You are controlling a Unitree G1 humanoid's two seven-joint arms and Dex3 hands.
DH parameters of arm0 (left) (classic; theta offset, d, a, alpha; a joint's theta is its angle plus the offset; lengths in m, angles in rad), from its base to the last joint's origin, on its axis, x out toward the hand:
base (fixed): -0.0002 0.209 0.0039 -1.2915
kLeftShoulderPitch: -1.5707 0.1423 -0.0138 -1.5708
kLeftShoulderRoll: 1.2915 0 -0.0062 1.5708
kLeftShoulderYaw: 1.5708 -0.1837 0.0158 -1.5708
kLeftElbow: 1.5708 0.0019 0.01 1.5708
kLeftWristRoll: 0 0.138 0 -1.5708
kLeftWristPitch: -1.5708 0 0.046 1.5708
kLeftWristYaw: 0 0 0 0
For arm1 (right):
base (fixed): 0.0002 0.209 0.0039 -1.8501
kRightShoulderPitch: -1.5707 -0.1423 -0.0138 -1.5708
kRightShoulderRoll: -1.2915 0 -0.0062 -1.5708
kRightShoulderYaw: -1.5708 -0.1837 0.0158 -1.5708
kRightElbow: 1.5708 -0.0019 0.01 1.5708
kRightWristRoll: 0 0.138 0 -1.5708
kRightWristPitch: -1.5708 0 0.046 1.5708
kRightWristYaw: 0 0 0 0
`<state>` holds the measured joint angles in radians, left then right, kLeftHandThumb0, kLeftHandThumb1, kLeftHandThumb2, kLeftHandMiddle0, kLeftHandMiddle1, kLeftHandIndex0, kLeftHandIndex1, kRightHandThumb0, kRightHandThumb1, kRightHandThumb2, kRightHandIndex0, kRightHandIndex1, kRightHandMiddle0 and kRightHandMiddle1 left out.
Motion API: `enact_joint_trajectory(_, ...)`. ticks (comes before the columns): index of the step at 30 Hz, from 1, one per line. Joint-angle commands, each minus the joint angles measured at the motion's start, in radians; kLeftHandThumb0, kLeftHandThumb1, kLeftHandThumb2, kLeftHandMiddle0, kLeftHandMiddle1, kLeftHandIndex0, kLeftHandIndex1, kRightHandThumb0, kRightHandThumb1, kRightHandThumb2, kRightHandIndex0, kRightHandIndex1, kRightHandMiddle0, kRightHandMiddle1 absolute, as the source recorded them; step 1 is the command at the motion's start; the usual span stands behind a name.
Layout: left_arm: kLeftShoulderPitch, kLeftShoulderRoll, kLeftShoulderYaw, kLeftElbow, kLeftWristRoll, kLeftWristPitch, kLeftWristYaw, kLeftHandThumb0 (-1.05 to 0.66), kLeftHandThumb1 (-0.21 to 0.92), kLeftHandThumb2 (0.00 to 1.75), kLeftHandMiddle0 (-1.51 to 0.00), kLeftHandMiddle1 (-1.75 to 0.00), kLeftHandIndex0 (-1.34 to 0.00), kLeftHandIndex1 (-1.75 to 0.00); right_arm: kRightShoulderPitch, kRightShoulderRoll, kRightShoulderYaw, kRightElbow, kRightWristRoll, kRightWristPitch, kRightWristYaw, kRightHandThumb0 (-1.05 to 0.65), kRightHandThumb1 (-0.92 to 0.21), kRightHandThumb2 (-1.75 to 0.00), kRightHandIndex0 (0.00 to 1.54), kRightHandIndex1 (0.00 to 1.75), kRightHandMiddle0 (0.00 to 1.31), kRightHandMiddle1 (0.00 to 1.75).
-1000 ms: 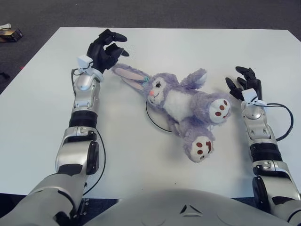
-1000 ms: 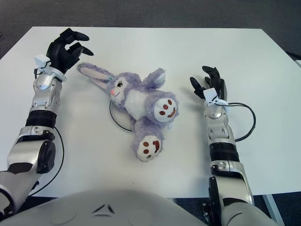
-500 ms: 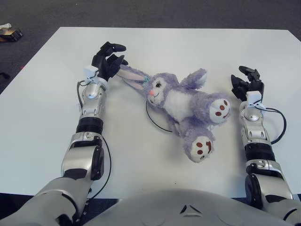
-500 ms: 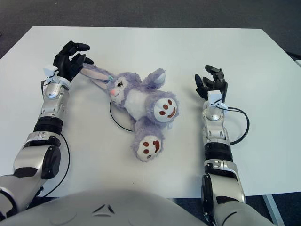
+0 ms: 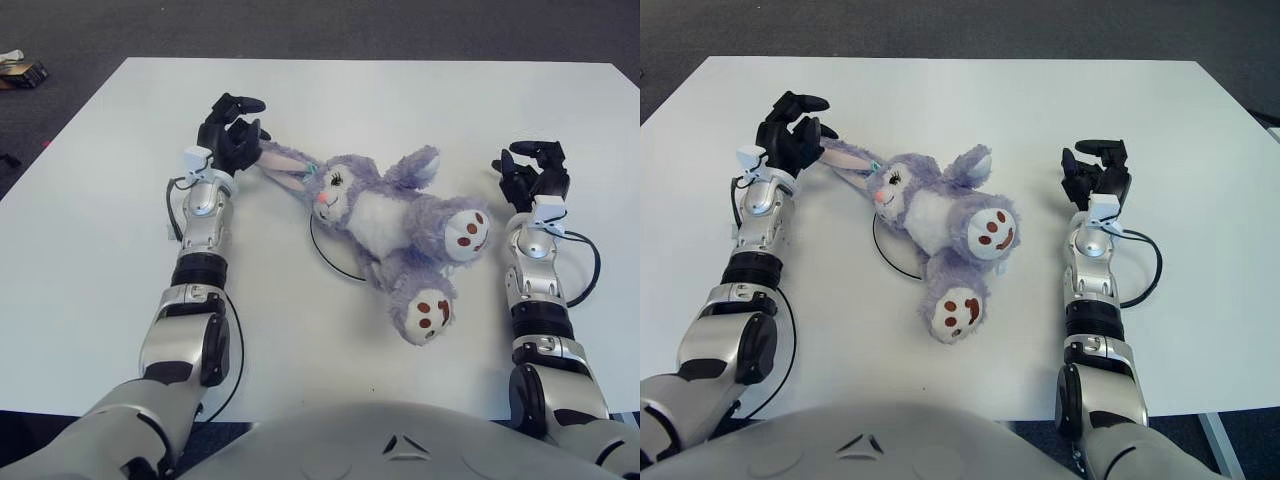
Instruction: Put the doll into the plate.
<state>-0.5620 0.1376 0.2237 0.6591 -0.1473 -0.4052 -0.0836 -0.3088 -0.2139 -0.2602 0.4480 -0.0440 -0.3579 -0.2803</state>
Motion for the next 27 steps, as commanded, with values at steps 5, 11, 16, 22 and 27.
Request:
enact_joint_trajectory(5,0.026,-0.006,-0.004,-0.012,0.01,-0.001,0.024,-0.01,0.47,1.04,-0.54,-1.75,-0.5,-1.41,0.031,-0.001,0.002,-0.052,-0.002,-0.01,0.016,-0.01,-0.92,-0.23,0.64,1.2,0.31,1.5)
enact_joint_trajectory(11,0.04,-0.016,-0.009,-0.022,0.017,-0.012,0.039,-0.01,0.46,1.04,-0.55,-1.75,-0.51,-1.4,0.045,0.004,0.004,-0.08,-0.008,0.002,0.017,-0.01,-0.92,-0.23,0.65,1.22,0.32,1.47)
enact_joint_trajectory(16,0.049,-0.021,-0.01,-0.029,0.02,-0.018,0.047,-0.31,0.85,0.44,-0.77,-1.75,-0.42,-1.53,0.052,0.006,0.005,-0.096,-0.009,0.013,0.018,-0.01,-0.92,-0.23,0.64,1.25,0.33,1.44)
enact_joint_trajectory(22,0.072,-0.034,-0.01,-0.046,0.022,-0.03,0.066,-0.35,0.91,0.35,-0.81,-1.75,-0.4,-1.55,0.062,0.011,0.009,-0.123,-0.01,0.035,0.017,-0.01,-0.92,-0.23,0.64,1.27,0.35,1.42)
enact_joint_trajectory(27,0.103,-0.049,-0.008,-0.065,0.016,-0.039,0.078,-0.35,0.91,0.36,-0.82,-1.75,-0.39,-1.56,0.072,0.016,0.009,-0.149,-0.008,0.058,0.017,-0.01,-0.92,-0.23,0.63,1.27,0.35,1.43)
